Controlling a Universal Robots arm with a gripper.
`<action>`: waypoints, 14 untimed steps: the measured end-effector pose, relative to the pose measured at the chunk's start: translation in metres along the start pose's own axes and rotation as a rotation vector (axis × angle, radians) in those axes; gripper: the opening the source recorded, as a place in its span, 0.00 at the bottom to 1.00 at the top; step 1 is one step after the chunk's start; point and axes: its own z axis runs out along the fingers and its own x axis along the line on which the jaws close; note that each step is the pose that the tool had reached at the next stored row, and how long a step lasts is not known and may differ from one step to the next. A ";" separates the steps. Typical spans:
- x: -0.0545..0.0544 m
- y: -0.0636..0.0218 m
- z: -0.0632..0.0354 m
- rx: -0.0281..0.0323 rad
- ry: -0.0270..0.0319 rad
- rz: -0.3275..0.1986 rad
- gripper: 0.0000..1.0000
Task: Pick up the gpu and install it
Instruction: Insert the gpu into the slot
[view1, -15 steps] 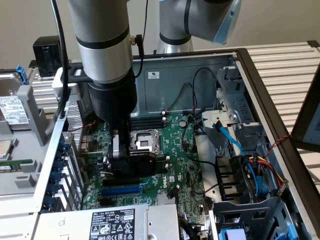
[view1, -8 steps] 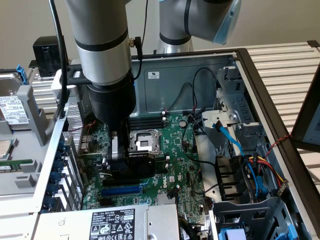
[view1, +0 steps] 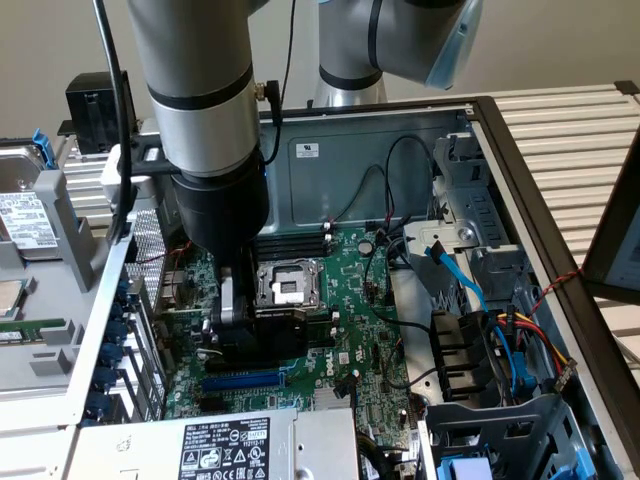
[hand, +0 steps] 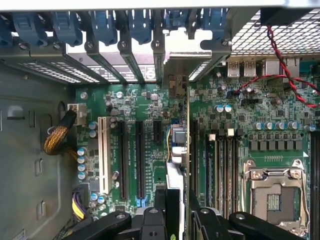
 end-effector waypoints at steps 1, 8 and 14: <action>0.000 0.0003 0.0004 0.0000 0.0000 0.000 0.27; 0.000 0.0021 0.0024 0.0000 0.0000 0.000 0.27; -0.001 0.0026 0.0026 0.0000 0.0000 0.000 0.27</action>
